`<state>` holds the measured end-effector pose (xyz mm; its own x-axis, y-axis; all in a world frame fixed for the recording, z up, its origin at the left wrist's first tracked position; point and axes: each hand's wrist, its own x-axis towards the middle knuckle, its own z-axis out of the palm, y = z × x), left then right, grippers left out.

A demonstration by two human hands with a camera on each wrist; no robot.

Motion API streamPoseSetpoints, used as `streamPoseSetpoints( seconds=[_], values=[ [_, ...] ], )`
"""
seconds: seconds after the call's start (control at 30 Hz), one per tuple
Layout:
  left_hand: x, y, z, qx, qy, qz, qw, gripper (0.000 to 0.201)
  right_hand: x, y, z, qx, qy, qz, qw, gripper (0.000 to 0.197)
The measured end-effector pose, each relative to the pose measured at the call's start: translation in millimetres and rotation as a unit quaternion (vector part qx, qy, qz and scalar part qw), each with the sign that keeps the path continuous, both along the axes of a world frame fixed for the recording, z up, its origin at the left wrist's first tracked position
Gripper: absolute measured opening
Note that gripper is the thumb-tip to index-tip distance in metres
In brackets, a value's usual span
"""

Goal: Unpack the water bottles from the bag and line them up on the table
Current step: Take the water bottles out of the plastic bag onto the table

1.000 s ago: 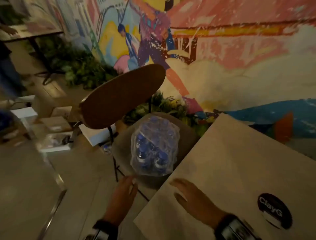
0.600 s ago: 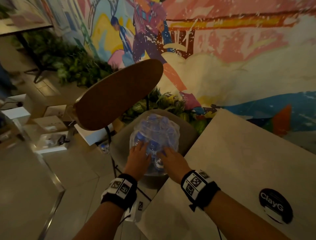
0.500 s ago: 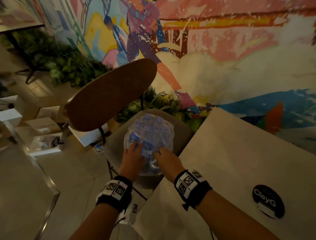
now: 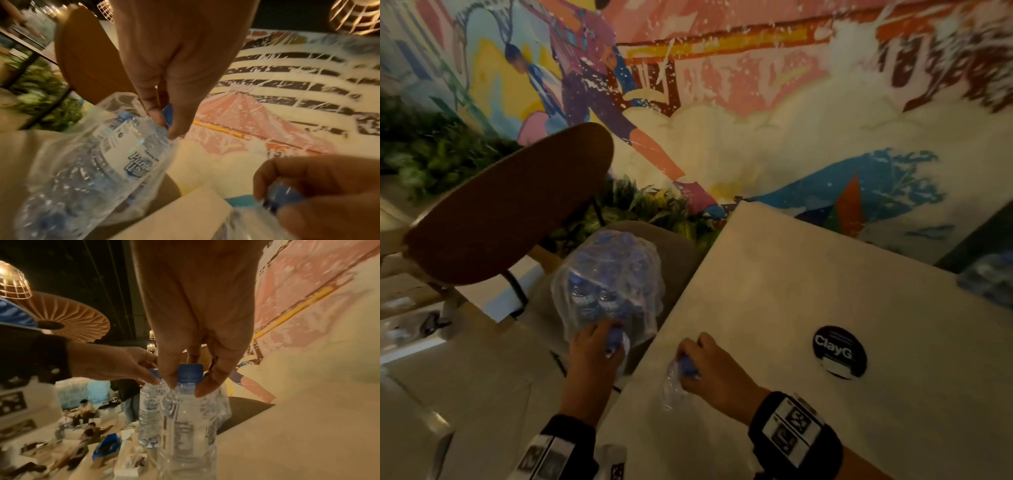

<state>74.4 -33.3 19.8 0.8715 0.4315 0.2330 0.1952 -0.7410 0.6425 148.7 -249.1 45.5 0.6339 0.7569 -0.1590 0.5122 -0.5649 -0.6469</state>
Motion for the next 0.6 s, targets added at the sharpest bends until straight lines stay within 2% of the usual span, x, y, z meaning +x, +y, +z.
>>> streamPoseSetpoints(
  seconds=[0.1,0.2,0.27,0.33,0.47,0.6],
  values=[
    [3,-49,7,-0.031,-0.007,-0.056,0.998,0.035,0,-60,-3,-0.045,-0.001,-0.040,0.998,0.023],
    [13,-105,10,-0.123,-0.004,-0.117,0.985,0.039,4,-122,-13,-0.074,-0.028,-0.100,0.992,0.018],
    [25,-146,11,-0.163,0.000,-0.146,0.976,0.033,10,-162,-17,-0.087,-0.043,-0.151,0.984,0.016],
    [40,-187,9,-0.178,0.006,-0.190,0.966,0.041,18,-198,-16,-0.094,-0.047,-0.222,0.969,0.015],
    [77,-265,6,-0.131,0.058,-0.273,0.951,0.030,35,-258,-16,-0.124,-0.063,-0.337,0.931,0.017],
    [103,-327,5,-0.094,0.096,-0.301,0.944,0.033,44,-303,-20,-0.132,-0.073,-0.401,0.903,0.015]
  ],
)
